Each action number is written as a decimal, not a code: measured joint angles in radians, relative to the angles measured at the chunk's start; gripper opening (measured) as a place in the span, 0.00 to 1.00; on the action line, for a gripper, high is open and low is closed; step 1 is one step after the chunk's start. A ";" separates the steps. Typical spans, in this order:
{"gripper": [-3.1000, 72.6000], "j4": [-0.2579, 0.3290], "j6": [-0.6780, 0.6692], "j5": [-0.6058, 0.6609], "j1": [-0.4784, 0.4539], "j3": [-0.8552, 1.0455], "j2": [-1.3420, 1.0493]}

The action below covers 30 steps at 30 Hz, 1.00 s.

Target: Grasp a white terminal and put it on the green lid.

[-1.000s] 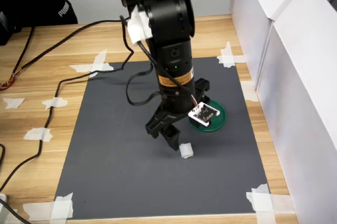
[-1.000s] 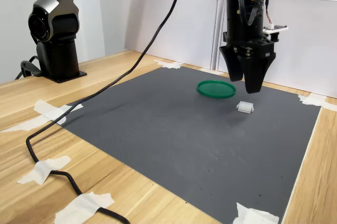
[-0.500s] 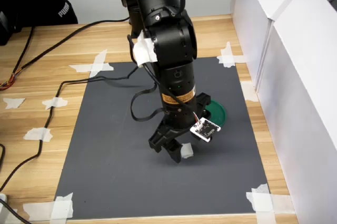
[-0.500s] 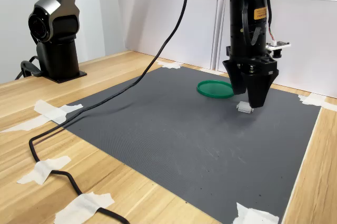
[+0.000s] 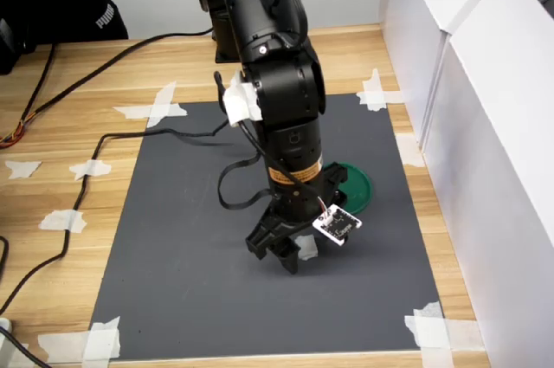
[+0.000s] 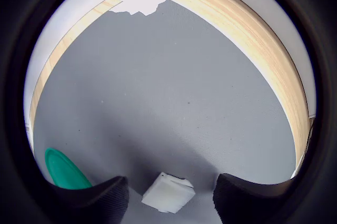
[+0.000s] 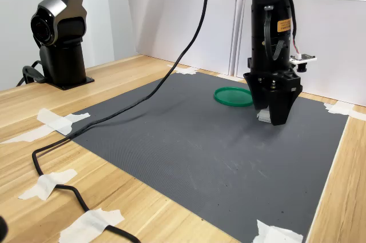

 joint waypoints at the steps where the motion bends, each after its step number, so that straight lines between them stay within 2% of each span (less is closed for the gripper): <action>1: 0.90 0.000 0.000 0.000 0.000 0.000 0.000; 4: 0.82 0.000 0.001 0.001 0.000 0.000 0.000; 9: 0.53 0.000 0.014 0.001 0.000 0.000 0.000; 10: 0.50 0.000 0.017 0.001 0.000 0.000 0.000; 22: 0.50 0.008 0.032 0.048 0.000 0.000 -0.101; 30: 0.50 0.092 0.014 0.102 0.000 0.045 -0.256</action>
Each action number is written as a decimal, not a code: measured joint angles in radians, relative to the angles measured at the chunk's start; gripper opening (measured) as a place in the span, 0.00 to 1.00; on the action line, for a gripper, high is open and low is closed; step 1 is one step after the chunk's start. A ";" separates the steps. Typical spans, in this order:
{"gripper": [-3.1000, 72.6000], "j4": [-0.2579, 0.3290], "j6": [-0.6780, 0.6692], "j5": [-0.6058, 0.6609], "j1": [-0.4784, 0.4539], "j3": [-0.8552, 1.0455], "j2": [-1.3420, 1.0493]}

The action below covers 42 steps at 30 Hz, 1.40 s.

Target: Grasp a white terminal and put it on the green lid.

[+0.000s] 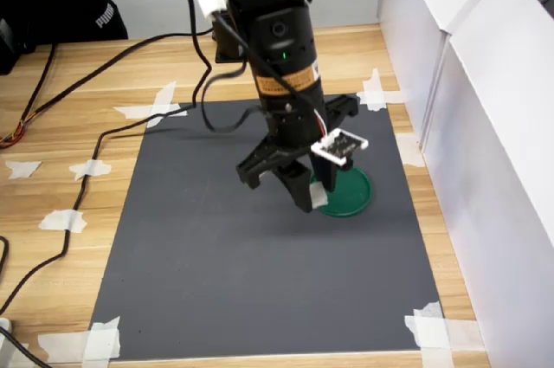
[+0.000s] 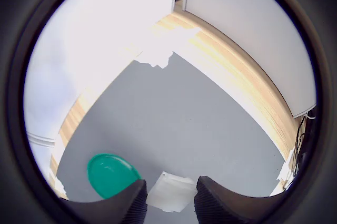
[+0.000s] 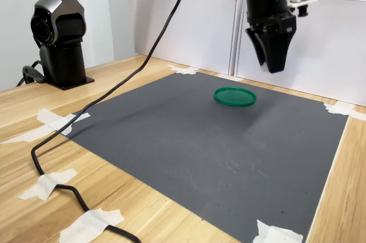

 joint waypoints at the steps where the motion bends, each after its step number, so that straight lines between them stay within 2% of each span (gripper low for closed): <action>1: 0.50 0.001 -0.012 -0.006 0.004 0.023 -0.018; 6: 0.50 -0.031 -0.055 -0.036 0.063 0.141 -0.081; 13: 0.50 -0.053 -0.051 -0.044 0.148 0.198 -0.090; 29: 0.50 -0.062 -0.049 -0.130 0.151 0.244 -0.006; 42: 0.50 -0.048 -0.086 -0.137 0.151 0.244 0.038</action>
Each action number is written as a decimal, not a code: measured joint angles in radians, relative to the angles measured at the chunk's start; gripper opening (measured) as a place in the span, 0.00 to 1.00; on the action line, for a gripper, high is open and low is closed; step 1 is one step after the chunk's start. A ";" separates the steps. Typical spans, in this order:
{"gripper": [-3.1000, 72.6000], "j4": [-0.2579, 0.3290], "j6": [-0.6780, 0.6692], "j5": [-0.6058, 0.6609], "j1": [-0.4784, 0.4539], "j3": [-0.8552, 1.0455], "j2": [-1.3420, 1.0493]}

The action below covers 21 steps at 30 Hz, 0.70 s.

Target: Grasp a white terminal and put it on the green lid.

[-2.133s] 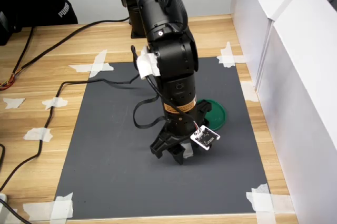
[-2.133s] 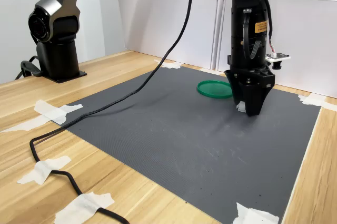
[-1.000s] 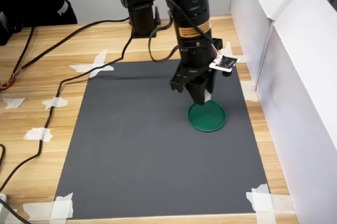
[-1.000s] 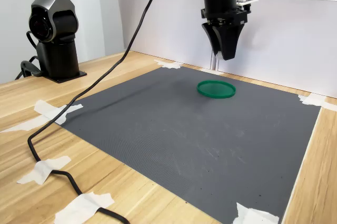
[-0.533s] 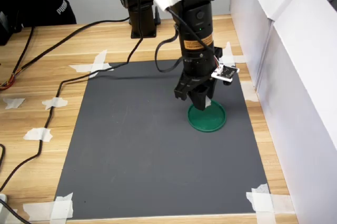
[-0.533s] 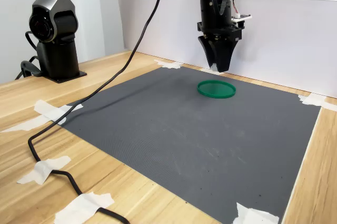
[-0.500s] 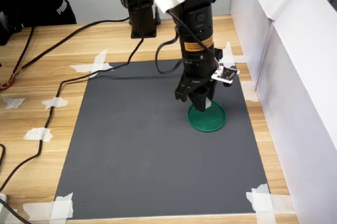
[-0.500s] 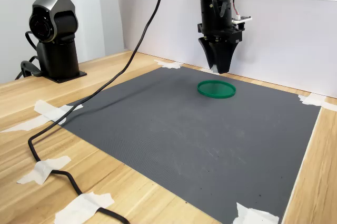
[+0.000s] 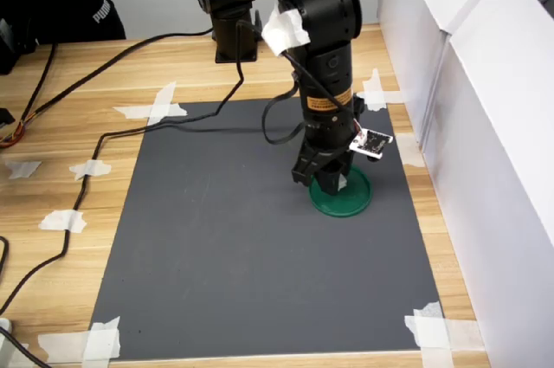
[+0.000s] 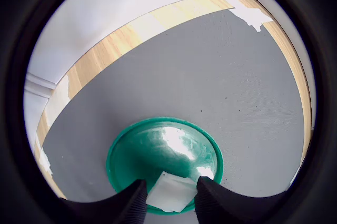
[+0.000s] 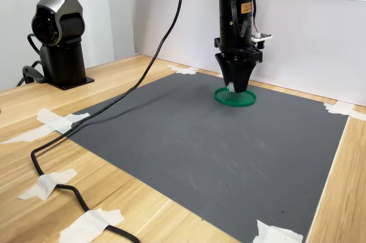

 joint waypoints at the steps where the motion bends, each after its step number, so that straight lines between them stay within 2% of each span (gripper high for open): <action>1: 0.50 0.001 0.000 0.000 0.000 0.000 0.002; 4: 0.52 0.001 0.000 0.000 0.000 0.000 0.002; 9: 0.65 0.013 0.000 0.001 0.000 0.000 0.000; 12: 0.69 0.023 0.000 0.004 0.000 0.000 -0.013; 21: 0.69 0.011 0.034 0.029 -0.003 0.000 -0.138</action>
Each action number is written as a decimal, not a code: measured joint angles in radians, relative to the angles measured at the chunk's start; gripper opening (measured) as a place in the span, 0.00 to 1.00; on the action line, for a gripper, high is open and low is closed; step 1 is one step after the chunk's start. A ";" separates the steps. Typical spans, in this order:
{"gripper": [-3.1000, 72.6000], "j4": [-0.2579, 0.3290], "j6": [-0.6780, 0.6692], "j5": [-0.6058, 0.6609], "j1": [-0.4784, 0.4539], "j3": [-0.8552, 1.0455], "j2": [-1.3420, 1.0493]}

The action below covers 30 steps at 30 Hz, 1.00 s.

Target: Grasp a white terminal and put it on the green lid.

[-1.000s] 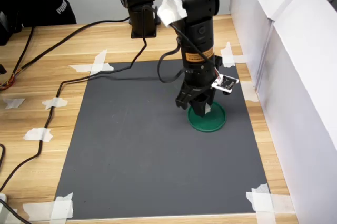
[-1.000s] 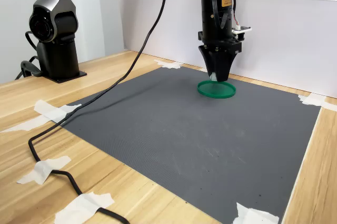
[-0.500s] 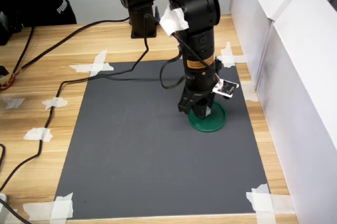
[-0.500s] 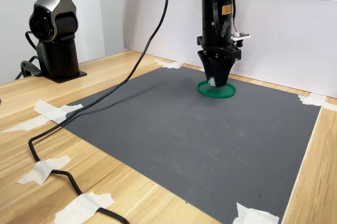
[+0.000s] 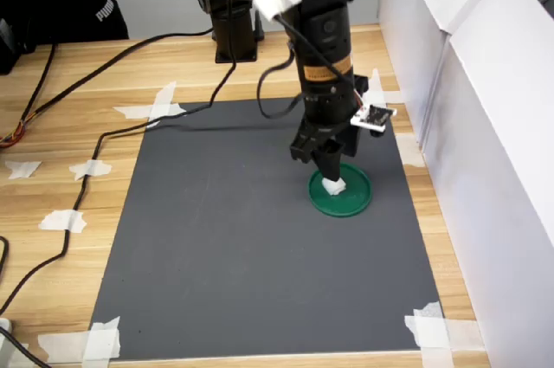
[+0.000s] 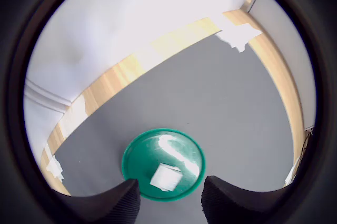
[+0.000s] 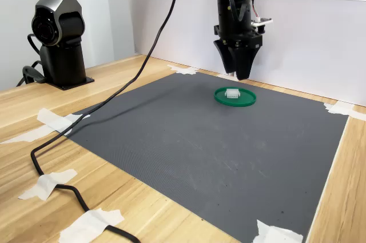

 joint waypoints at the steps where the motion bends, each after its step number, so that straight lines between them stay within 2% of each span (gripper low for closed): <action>1: 0.68 -0.003 0.009 0.000 -0.003 0.000 -0.019; 5: 0.56 -0.006 0.049 -0.002 -0.044 0.000 -0.118; 12: 0.18 -0.009 0.100 -0.015 -0.177 0.000 -0.320; 15: 0.06 -0.010 0.134 -0.019 -0.227 0.001 -0.408; 21: 0.02 -0.013 0.220 -0.062 -0.304 0.081 -0.585; 30: 0.02 -0.013 0.310 -0.342 -0.461 0.447 -0.841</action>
